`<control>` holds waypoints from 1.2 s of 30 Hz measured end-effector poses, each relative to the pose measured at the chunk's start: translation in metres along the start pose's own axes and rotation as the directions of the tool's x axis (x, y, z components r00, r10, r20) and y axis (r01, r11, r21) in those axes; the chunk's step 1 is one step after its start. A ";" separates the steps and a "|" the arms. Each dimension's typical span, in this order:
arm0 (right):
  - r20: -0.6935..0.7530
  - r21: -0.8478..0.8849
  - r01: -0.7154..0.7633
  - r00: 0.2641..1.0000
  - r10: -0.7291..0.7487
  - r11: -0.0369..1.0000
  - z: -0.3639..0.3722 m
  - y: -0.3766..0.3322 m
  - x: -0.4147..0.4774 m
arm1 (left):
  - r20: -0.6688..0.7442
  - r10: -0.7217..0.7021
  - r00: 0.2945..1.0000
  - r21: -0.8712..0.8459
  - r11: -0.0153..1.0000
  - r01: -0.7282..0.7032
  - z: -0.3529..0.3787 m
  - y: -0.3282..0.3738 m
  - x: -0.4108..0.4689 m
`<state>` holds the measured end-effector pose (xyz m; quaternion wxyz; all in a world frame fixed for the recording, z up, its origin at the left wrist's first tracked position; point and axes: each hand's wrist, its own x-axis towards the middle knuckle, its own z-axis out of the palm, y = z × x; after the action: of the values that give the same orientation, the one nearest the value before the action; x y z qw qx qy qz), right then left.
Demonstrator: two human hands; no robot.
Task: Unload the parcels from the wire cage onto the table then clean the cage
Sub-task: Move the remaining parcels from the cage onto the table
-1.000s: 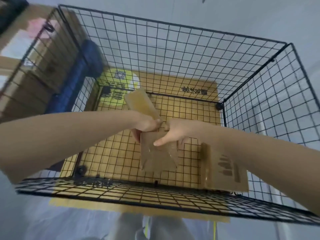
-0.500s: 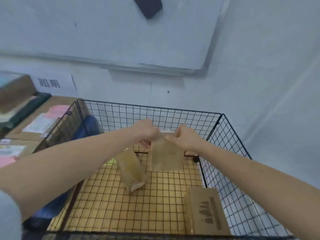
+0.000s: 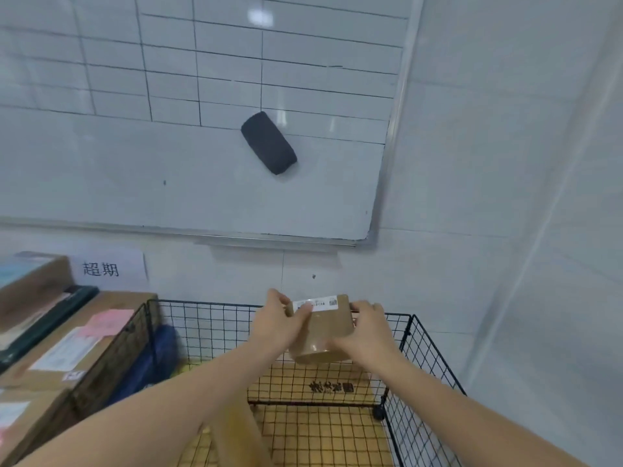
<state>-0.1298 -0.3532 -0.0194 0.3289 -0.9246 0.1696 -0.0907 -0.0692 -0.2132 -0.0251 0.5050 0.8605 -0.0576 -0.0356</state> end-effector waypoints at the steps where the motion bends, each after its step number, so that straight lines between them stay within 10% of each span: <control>1: -0.029 0.017 0.030 0.999 -0.029 0.999 -0.006 -0.002 0.000 | -0.058 0.065 0.996 0.040 0.997 -0.063 -0.004 0.004 0.001; 10: -0.226 0.074 0.235 0.950 -0.213 0.969 -0.034 -0.019 0.011 | -0.166 0.379 0.910 0.022 0.924 -0.381 -0.017 0.044 0.017; 20: -0.111 0.153 0.095 0.991 -0.078 0.984 0.007 -0.008 0.025 | -0.015 0.206 0.979 -0.069 0.976 -0.206 0.004 0.018 0.017; 36: -0.082 -0.128 0.254 0.961 -0.266 0.959 -0.013 0.013 0.032 | 0.079 0.047 0.996 -0.285 0.958 -0.023 0.012 0.012 0.043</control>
<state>-0.1075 -0.3823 -0.0161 0.2510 -0.9508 0.0674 -0.1684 -0.0293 -0.2355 -0.0203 0.6206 0.7758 -0.0885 -0.0711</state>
